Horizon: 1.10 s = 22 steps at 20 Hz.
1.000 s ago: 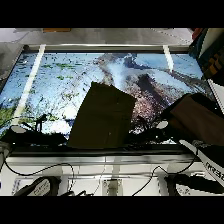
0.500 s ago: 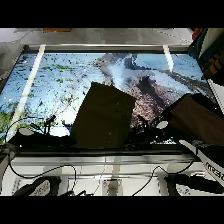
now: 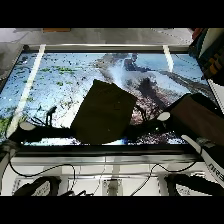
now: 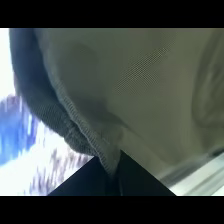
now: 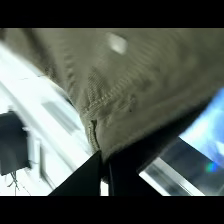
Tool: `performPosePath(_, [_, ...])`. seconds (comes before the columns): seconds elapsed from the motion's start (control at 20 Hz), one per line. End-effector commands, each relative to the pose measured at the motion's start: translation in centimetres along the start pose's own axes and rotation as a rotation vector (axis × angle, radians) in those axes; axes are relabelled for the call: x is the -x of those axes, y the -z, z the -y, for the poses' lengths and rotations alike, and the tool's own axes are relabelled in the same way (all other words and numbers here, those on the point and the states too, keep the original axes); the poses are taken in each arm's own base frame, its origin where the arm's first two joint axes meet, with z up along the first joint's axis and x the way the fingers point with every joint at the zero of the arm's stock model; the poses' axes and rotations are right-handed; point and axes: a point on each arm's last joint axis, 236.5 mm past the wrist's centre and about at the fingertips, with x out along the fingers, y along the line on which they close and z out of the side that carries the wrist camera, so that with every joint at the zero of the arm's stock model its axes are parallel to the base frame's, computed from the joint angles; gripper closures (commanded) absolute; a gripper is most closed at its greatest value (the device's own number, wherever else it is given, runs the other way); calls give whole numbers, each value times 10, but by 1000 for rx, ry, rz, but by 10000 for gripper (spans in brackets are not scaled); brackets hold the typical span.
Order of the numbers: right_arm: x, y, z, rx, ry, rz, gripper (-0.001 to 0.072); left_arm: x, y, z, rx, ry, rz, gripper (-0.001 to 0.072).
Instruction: Fold the clothes and pants, and hang the long-sleeved shirts on hangers.
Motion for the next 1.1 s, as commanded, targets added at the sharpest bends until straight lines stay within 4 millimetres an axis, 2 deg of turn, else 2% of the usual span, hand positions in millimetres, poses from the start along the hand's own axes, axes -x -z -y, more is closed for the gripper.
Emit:
performPosePath(0.0, [47,-34,-77,241,-49,91,686,59,-73,52,-177,25,197,685])
performPosePath(0.05, [66,-43,-99,304,-41,140,685,90,-97,75,-261,8,290,685])
performPosePath(0.15, [112,-54,-151,433,-25,258,685,159,-127,127,-428,-35,477,685])
performPosePath(0.25, [160,-48,-208,558,-30,383,686,232,-137,182,-580,-92,686,684])
performPosePath(0.35, [205,-28,-260,650,-61,500,685,303,-130,229,-683,-162,933,684])
performPosePath(0.45, [243,1,-302,698,-103,598,686,362,-111,262,-740,-222,1163,684])
performPosePath(0.55, [266,20,-322,688,-141,669,686,397,-88,280,-788,-282,1289,685])
performPosePath(0.6, [272,25,-326,666,-149,689,686,402,-81,284,-802,-294,1306,685])
performPosePath(0.7, [271,15,-313,603,-108,694,685,393,-83,279,-737,-243,1278,685])
performPosePath(0.75, [266,1,-296,567,-56,700,685,376,-90,268,-678,-208,1224,686])
performPosePath(0.8, [259,-15,-275,524,-2,698,686,351,-98,250,-617,-179,1143,685])
performPosePath(0.9, [231,-48,-223,417,98,655,685,287,-112,203,-449,-117,951,685])
performPosePath(0.95, [211,-63,-194,357,128,621,685,246,-115,174,-345,-78,839,685])
performPosePath(1.05, [166,-87,-131,219,175,549,685,160,-107,121,-188,-34,620,685])
